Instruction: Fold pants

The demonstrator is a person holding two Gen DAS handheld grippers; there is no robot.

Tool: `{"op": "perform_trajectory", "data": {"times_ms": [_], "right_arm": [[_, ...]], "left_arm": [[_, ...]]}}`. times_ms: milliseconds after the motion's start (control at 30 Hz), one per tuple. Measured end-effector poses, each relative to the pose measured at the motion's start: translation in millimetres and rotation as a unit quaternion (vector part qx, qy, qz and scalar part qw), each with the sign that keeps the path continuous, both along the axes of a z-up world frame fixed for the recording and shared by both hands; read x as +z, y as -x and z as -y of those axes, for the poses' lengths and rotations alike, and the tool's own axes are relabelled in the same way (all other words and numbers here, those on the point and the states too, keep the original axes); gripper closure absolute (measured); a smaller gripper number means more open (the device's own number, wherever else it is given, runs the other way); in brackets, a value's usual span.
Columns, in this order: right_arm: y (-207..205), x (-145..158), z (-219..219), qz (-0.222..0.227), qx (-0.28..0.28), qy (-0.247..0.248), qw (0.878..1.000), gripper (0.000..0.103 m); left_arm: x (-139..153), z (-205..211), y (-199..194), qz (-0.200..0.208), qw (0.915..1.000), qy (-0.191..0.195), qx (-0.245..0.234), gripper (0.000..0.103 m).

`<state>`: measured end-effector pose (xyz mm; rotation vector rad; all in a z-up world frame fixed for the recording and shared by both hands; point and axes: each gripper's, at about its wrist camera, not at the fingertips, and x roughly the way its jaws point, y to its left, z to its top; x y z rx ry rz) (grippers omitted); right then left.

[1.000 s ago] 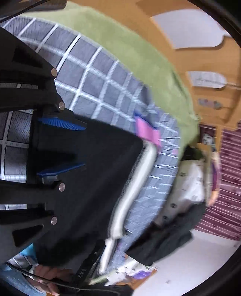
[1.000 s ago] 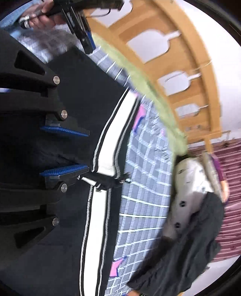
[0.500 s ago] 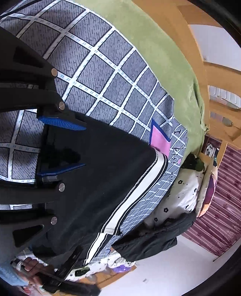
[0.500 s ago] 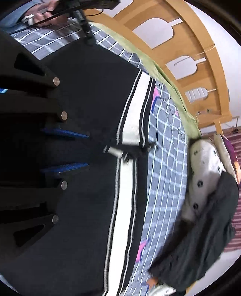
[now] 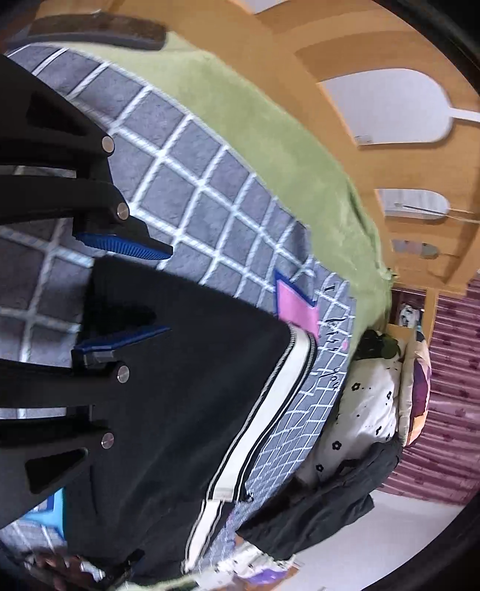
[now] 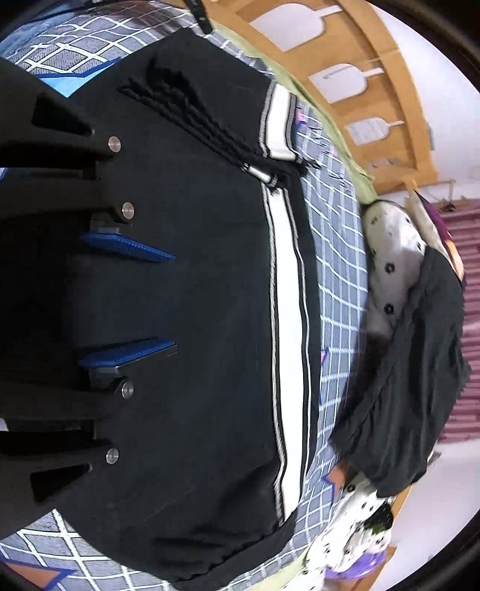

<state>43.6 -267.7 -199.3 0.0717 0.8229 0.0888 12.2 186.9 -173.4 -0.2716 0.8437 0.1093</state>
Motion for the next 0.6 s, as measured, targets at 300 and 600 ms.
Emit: {"op": "perform_trajectory", "data": {"times_ms": [300, 600], "right_arm": [[21.0, 3.0, 16.4, -0.012, 0.008, 0.006, 1.0, 0.06], [53.7, 8.5, 44.3, -0.002, -0.041, -0.016, 0.999, 0.06]], "left_arm": [[-25.6, -5.1, 8.2, -0.013, 0.9996, 0.026, 0.004, 0.053], [-34.3, -3.2, -4.7, -0.013, 0.9986, 0.051, -0.007, 0.05]]}}
